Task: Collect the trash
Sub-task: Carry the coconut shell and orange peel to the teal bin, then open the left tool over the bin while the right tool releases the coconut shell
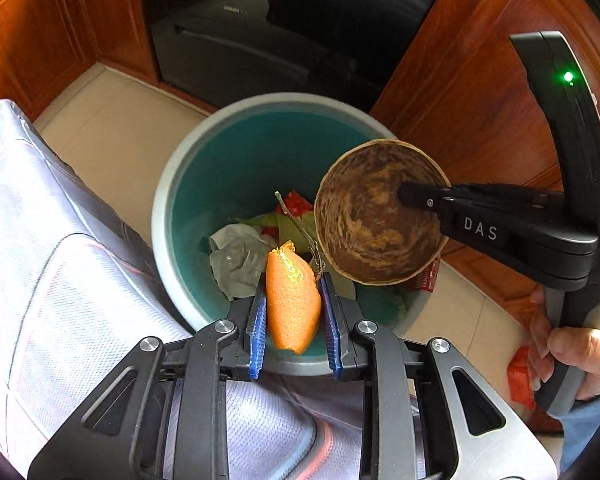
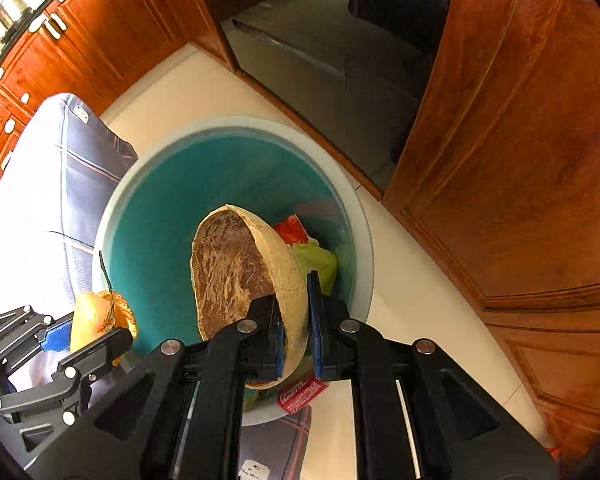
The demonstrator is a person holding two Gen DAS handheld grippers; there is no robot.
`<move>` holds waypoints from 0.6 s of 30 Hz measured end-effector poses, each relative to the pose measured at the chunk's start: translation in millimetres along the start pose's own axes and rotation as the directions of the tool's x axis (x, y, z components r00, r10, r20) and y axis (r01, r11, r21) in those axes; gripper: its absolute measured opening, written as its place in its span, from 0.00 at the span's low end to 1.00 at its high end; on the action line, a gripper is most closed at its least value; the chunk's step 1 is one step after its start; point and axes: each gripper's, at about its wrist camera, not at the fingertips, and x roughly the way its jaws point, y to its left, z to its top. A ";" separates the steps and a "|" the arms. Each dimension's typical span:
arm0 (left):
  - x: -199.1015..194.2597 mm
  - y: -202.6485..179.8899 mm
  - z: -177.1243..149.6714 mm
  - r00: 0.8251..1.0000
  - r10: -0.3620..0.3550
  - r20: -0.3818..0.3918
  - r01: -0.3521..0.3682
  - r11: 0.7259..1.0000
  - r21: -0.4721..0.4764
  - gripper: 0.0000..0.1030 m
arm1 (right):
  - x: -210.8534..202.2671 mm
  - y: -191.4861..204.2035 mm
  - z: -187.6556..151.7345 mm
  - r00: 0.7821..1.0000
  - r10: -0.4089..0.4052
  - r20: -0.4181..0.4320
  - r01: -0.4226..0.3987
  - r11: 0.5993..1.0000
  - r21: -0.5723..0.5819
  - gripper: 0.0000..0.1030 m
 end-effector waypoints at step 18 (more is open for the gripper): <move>-17.2 -10.3 -3.4 0.997 0.068 0.035 -0.069 0.997 0.030 0.68 | -15.4 13.7 -2.0 0.999 0.049 0.020 -0.049 0.999 0.021 0.77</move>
